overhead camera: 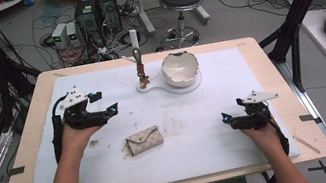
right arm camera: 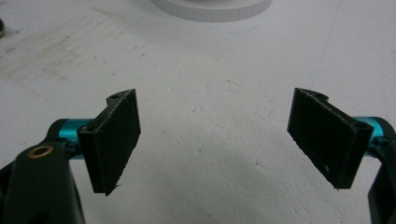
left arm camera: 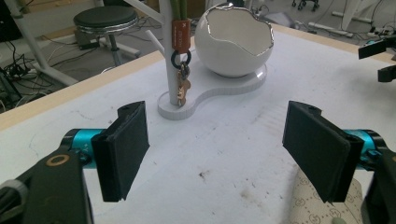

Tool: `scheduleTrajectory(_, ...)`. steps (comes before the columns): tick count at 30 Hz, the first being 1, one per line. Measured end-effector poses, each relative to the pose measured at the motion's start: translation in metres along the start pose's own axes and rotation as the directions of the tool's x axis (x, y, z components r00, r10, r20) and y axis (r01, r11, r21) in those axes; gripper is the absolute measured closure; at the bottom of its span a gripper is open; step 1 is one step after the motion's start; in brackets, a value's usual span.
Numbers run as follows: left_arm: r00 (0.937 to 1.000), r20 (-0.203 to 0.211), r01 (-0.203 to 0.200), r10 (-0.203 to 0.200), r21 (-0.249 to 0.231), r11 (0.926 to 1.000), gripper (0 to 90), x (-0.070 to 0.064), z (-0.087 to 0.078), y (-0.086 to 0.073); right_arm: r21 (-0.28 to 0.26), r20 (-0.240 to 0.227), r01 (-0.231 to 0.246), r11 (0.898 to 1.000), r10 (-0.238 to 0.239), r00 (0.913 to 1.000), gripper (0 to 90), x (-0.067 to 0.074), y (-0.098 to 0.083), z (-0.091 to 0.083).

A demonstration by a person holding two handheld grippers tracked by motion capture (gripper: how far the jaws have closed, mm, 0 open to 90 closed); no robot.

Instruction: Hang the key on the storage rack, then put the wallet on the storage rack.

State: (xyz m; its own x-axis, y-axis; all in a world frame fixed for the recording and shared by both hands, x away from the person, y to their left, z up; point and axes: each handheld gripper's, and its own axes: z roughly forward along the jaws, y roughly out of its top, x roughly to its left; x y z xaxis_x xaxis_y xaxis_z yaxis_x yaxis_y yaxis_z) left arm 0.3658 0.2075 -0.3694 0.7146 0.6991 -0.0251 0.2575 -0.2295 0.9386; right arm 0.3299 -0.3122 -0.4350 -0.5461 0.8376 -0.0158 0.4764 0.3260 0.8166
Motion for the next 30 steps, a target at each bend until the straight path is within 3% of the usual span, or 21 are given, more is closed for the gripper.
scheduleTrajectory(12, 0.9998, -0.006, 0.021, -0.021, 0.013, 0.9997, 20.7, 0.007, 0.000, -0.018, 0.002, 0.001, -0.005, 1.000, 0.005, 1.0000, 17.4, -0.003, -0.002, -0.001)
scheduleTrajectory(30, 0.9974, 0.071, 0.007, -0.010, 0.032, 0.9994, 20.6, -0.011, -0.002, -0.028, 0.002, 0.001, 0.010, 1.000, -0.010, 0.9999, 17.4, -0.003, 0.005, 0.006)
